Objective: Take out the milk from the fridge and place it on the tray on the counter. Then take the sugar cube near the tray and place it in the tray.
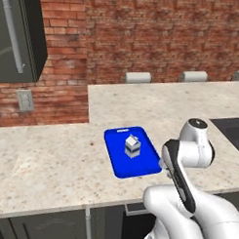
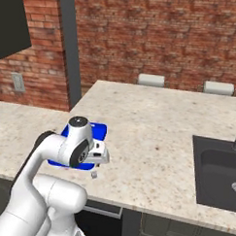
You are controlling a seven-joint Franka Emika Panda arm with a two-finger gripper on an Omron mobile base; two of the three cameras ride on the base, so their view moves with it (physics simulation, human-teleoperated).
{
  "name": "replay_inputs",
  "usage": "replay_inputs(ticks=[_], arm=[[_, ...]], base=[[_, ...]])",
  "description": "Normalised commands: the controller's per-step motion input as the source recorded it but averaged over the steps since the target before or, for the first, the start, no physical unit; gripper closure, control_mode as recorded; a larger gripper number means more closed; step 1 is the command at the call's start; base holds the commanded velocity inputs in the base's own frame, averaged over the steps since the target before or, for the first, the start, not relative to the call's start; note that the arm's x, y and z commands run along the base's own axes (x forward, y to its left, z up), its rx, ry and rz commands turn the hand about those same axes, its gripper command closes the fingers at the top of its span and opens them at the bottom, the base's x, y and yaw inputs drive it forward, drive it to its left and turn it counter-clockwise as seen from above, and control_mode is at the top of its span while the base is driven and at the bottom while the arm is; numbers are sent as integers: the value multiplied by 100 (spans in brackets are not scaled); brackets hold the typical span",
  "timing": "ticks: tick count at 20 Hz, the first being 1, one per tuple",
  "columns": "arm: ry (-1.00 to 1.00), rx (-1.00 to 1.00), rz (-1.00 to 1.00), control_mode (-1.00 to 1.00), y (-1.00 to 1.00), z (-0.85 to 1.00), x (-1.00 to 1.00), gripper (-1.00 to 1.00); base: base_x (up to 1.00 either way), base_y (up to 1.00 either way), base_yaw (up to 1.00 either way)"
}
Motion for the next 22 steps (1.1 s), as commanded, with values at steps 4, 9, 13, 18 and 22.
replay_inputs(ticks=[4,9,13,18,22], arm=[[0,0,0,-100,-46,-5,9,-100],[0,0,2,-100,-21,-16,12,-100],[0,0,3,-100,0,-10,5,-100],[0,0,0,-100,9,-12,0,-100],[0,0,0,-100,21,-21,0,-100]], base=[[0,0,0],[0,0,0],[0,0,0],[0,0,0],[0,0,0]])
